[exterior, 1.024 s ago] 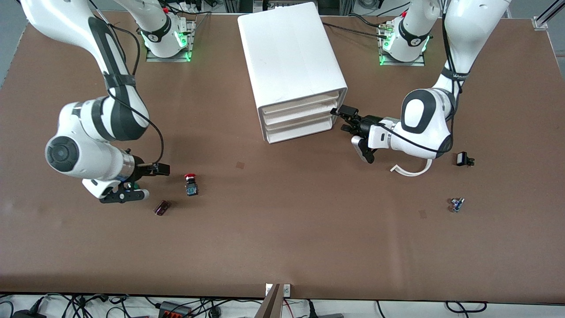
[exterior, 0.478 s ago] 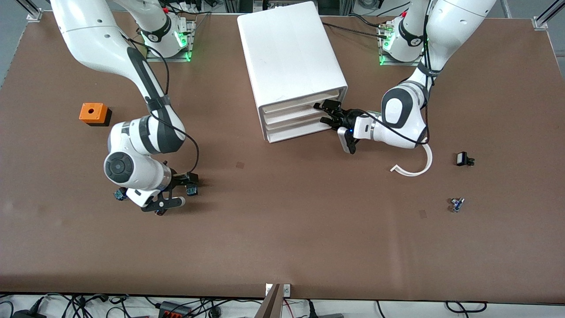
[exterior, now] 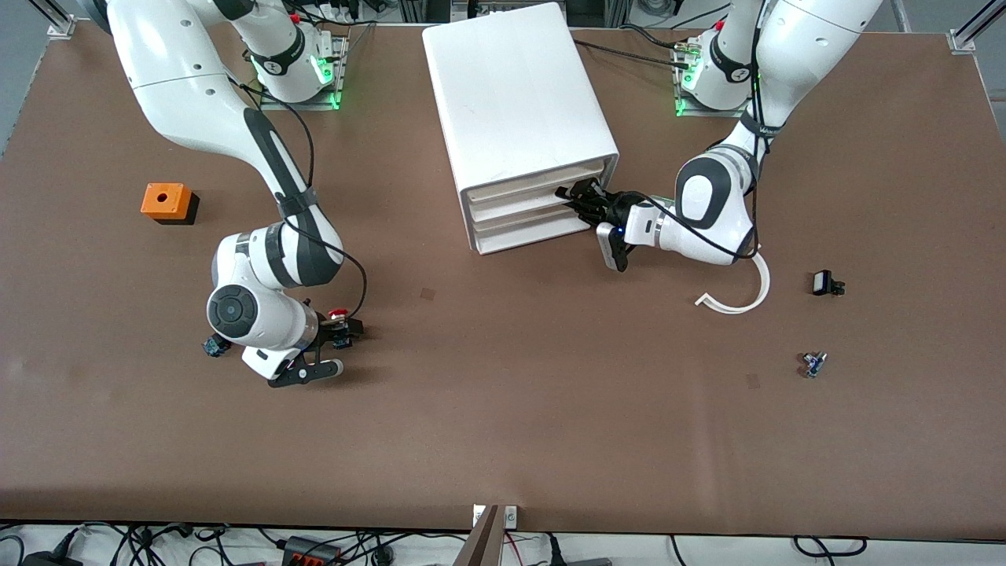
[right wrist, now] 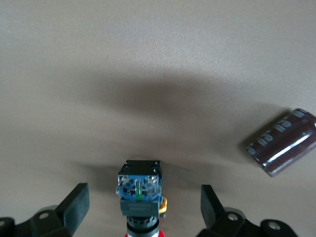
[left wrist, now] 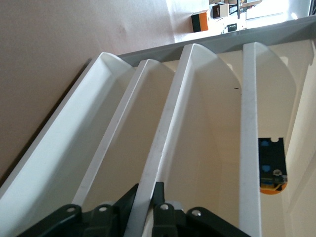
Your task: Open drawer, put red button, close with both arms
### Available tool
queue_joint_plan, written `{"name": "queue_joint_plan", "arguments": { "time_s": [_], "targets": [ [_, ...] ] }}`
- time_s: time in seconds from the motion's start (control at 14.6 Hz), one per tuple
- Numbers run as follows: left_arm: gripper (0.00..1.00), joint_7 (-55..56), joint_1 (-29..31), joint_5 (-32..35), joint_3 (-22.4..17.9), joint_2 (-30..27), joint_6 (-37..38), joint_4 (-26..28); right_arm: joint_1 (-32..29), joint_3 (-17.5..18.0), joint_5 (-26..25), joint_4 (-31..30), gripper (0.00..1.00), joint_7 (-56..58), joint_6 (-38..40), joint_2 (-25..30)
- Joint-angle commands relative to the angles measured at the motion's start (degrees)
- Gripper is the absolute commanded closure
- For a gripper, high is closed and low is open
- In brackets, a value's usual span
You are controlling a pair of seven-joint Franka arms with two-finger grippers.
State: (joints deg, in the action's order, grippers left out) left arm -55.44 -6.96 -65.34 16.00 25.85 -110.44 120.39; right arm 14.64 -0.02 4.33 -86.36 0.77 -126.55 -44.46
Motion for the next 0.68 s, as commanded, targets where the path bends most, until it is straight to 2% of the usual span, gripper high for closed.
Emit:
{"name": "queue_joint_plan", "arguments": {
  "time_s": [0.0,0.14,0.34,0.61],
  "targets": [
    [0.99,-1.07,0.45,-0.23,-0.17,1.74,-1.53,-3.47,0.48,-0.25,0.33,1.37,0.00,3.87,-0.45,-1.42],
    [0.99,-1.43,0.63,0.90,-0.61,4.99,-1.53,-8.30,0.48,-0.25,0.24,1.29,0.00,5.55,-0.10,-1.77],
    [0.98,1.38,0.63,7.40,-1.58,9.03,-1.62,-15.60,1.79,-0.25,-0.02,1.28,0.00,6.52,0.17,-1.68],
    [0.94,2.00,0.63,10.23,-4.12,12.38,-1.62,-21.58,1.97,-0.25,-0.99,0.76,0.00,6.53,0.17,-1.86]
  ]
}}
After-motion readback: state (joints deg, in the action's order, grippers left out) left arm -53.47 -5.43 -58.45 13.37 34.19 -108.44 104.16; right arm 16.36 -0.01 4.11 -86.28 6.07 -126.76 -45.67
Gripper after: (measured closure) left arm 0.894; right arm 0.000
